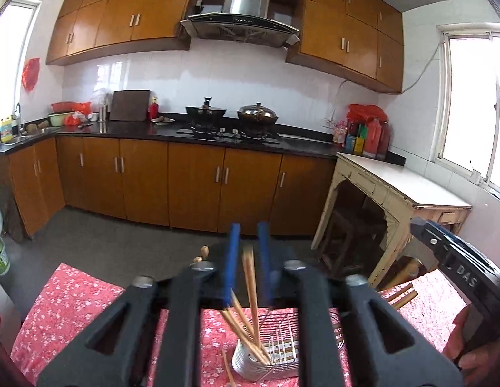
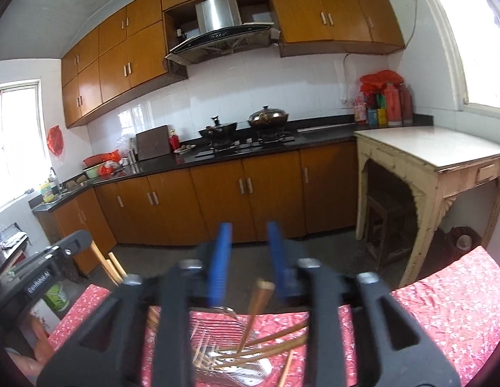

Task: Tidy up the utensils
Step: 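Open both tools to release the chopsticks into the wire rack, then move the right tool onto a loose chopstick and close it while the left tool approaches another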

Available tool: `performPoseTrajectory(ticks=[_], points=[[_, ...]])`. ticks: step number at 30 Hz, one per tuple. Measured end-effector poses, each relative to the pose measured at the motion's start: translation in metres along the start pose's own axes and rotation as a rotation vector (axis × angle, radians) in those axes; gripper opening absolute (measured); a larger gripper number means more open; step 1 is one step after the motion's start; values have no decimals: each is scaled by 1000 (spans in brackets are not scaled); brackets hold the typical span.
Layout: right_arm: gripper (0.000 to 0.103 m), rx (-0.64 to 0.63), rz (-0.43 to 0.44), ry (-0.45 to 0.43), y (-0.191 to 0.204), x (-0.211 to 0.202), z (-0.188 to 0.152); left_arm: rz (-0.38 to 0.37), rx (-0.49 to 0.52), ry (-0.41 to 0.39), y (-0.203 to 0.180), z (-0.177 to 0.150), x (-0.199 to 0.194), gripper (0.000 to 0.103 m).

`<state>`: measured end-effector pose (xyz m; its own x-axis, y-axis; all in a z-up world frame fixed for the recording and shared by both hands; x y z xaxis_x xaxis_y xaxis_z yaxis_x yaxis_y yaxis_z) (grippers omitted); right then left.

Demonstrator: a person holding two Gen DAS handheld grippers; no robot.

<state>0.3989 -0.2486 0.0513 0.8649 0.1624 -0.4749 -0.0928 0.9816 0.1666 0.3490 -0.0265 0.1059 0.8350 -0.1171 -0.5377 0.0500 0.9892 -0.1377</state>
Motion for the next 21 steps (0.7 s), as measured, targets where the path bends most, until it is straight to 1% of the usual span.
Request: performPoseTrajectory(ticks=[2, 3, 7, 11, 17, 21], points=[[48, -3, -19, -14, -5, -11, -3, 19, -6, -18, 4, -1, -6, 56], [49, 2, -27, -18, -9, -16, -5, 32, -3, -29, 6, -2, -11, 56], [56, 37, -62, -36, -30, -36, -15, 63, 8, -30, 13, -10, -24, 57], [57, 81, -90, -24, -53, -49, -30, 90, -1, -23, 26, -22, -39, 59], [57, 131, -154, 44, -85, -51, -71, 119, -16, -2, 46, -46, -51, 62], [57, 164, -176, 135, -101, -41, -118, 131, -24, 45, 63, -78, -51, 66]])
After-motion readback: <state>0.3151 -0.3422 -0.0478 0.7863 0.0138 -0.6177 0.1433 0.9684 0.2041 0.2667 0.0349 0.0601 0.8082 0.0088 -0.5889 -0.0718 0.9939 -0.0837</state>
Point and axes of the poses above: each gripper's, at about its wrist camera, not at the fingertips, and x roughly the way its jaws point, y to its left, z to its top, the point moved 7 cm from there along x, roughly the way its jaws point, and after that the axes turned 13 degrees about y, right-handed, at the moved point
